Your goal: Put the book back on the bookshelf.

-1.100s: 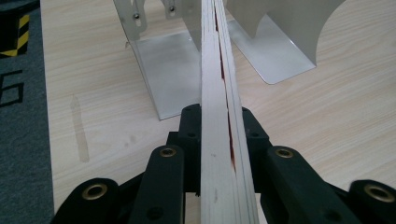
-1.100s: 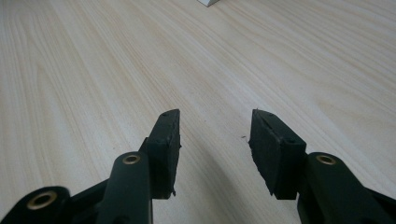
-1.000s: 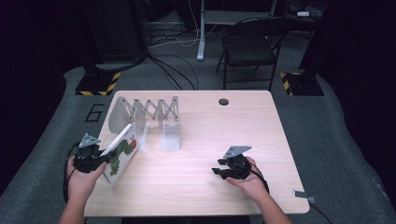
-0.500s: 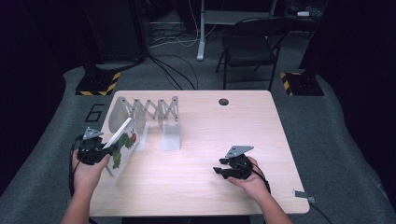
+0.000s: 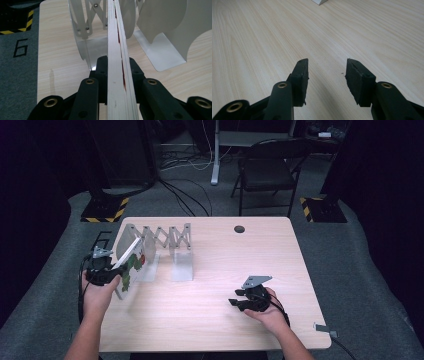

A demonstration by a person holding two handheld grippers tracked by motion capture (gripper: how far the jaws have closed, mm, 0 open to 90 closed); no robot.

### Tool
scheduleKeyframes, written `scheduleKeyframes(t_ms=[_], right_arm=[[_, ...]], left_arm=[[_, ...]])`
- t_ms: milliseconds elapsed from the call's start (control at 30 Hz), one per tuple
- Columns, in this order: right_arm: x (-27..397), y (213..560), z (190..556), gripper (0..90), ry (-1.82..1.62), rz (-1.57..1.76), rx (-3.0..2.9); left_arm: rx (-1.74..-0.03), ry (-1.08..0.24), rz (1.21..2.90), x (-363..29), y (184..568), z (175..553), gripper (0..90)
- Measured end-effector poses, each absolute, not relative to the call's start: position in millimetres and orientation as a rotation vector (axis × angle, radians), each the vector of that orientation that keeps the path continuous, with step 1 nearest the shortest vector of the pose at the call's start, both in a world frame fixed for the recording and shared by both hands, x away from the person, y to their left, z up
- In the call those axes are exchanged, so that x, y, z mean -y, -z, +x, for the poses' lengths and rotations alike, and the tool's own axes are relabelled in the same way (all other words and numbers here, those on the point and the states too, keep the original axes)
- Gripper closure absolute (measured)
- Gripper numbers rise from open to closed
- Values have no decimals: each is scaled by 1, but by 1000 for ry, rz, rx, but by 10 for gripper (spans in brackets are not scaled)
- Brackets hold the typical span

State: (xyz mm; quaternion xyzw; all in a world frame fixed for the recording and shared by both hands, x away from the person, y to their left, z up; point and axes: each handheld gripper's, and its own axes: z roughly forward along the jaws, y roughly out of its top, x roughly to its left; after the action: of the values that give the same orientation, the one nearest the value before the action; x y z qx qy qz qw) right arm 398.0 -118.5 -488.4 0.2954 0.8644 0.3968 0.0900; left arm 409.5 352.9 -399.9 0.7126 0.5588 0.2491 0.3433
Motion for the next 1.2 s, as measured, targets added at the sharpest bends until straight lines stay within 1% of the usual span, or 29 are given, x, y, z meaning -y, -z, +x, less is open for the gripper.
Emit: scheduleKeyframes(t_ms=[100, 467, 867, 1167, 1200], right_arm=[[119, 489, 398, 533, -1177, 875, -2572], [119, 489, 398, 533, -1173, 881, -2579], [119, 490, 399, 533, -1177, 873, -2581], [119, 490, 399, 533, -1172, 866, -2587], [119, 490, 399, 533, -1172, 865, -2587]], left_arm=[[-1471, -666, 1839, -354, 400, 413, 757], [-1508, -668, 1823, -349, 407, 425, 757], [-1507, -696, 1816, -345, 410, 433, 757], [-1525, -695, 1814, -342, 420, 435, 757], [-1518, -711, 1811, -342, 422, 436, 757]])
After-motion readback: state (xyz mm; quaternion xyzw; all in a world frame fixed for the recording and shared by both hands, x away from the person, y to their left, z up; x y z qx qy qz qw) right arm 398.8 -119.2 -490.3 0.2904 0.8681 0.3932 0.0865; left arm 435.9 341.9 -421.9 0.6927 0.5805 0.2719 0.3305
